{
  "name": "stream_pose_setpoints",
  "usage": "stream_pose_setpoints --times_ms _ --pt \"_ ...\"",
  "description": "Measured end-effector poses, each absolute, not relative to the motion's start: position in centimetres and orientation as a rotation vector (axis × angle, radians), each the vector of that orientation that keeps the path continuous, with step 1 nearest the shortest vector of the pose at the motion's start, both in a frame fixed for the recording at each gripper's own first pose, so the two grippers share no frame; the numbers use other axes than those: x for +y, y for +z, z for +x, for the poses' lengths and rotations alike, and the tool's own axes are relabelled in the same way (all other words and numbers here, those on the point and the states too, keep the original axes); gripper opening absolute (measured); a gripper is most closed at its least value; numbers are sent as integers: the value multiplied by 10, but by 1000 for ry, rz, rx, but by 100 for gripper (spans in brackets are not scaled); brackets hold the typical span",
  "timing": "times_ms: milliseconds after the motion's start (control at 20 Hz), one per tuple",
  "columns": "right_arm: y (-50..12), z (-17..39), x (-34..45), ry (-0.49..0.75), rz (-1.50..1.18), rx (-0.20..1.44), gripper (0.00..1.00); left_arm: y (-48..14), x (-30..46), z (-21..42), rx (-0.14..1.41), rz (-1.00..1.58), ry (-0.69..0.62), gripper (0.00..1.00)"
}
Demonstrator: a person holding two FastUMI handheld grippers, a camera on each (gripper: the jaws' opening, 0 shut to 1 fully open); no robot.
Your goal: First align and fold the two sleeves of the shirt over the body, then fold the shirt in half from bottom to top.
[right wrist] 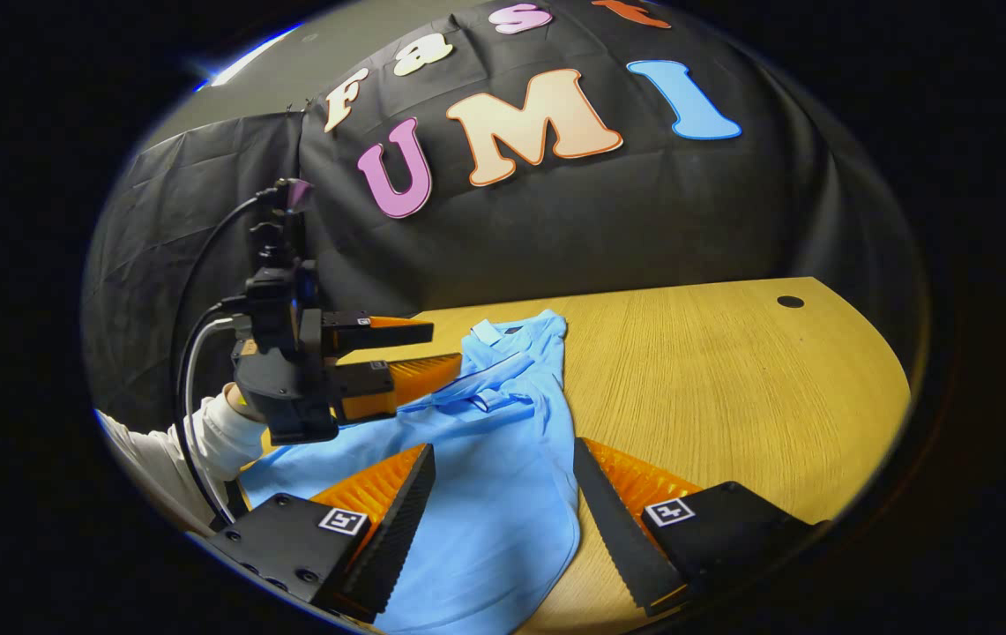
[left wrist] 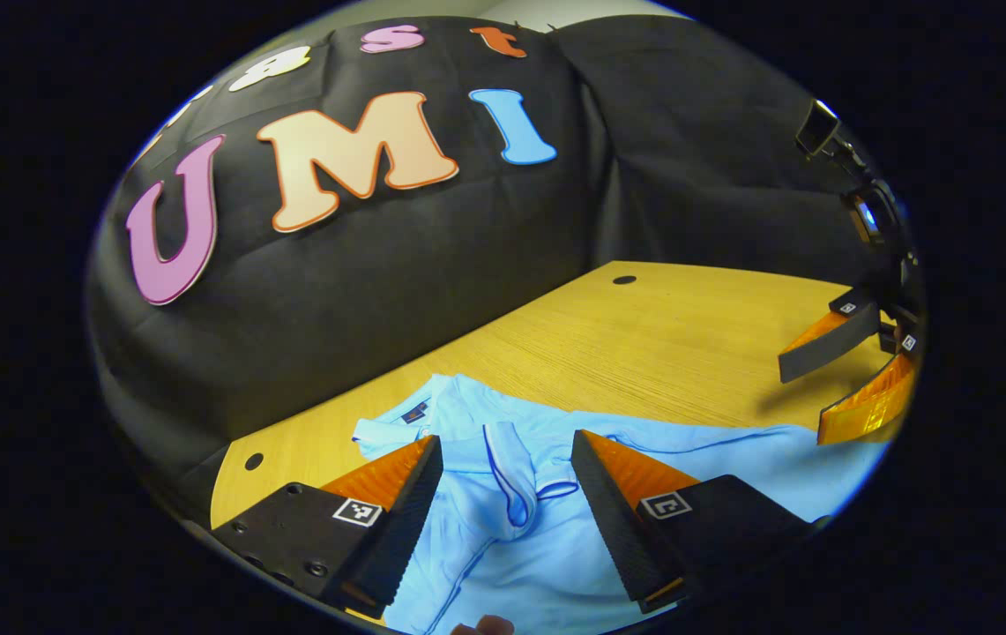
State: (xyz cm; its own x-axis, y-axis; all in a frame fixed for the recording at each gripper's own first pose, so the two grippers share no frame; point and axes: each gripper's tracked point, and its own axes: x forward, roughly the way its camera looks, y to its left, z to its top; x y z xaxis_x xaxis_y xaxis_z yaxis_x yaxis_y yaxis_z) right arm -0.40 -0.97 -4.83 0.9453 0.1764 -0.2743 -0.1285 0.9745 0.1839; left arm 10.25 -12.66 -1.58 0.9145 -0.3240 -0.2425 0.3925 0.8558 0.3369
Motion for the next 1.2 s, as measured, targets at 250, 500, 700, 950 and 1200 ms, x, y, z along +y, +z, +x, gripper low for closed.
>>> stream_pose_setpoints --times_ms 250,500,700,950,1200 --pt "-66 -22 7 178 142 334 98 -26 -86 58 204 335 -299 90" --pt "-85 -48 12 157 21 360 98 -49 -54 0 270 249 -227 93" --pt "-94 -75 15 152 -2 382 98 -72 -29 -46 331 186 -166 94" --pt "-105 -111 12 126 -18 403 98 -101 -8 -104 395 117 -101 94" --pt "-109 -130 19 131 -38 396 98 -124 12 -145 440 80 -42 94"
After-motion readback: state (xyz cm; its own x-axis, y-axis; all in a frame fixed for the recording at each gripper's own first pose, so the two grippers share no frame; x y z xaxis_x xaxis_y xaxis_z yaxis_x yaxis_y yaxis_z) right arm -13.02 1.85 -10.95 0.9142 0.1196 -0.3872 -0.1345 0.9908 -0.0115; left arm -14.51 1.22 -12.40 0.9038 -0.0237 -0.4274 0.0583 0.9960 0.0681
